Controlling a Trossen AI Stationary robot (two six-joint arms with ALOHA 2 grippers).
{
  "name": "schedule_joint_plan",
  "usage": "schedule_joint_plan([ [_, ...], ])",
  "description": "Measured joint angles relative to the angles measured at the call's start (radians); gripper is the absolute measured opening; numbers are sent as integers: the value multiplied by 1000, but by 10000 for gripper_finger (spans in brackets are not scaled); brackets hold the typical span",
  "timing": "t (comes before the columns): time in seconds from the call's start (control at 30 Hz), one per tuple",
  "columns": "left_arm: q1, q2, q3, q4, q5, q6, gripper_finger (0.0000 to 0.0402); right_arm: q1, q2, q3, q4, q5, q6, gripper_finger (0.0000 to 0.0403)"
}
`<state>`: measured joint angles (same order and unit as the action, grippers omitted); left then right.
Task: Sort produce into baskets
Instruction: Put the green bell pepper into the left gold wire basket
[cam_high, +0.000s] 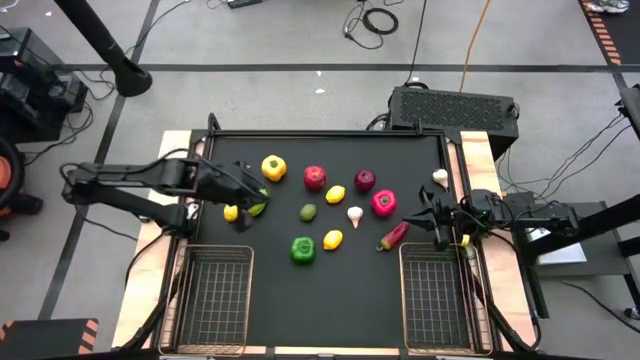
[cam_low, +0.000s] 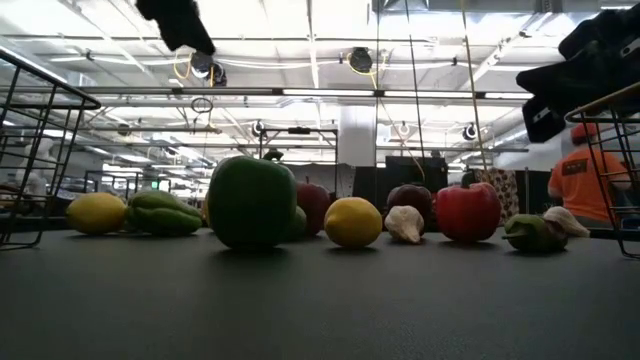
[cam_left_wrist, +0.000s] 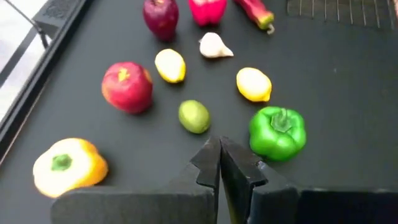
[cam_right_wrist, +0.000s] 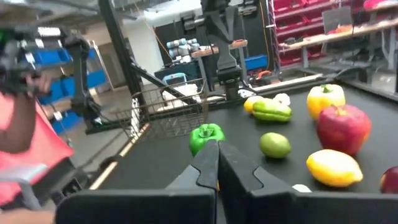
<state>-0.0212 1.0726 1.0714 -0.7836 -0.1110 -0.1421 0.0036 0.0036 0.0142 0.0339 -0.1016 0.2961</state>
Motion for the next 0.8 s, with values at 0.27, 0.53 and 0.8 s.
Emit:
schedule_joint_plan([
  [0.27,-30,156,0,164,-6,48,18,1,0,-1,61,100,190,0],
  [0.53,-34,261,0,209,-8,70,18,-1,72,203,110,199,127,0],
  [0.8,-33,267,0,209,-10,112,18,-1,473,693,-171,202,-35,0],
])
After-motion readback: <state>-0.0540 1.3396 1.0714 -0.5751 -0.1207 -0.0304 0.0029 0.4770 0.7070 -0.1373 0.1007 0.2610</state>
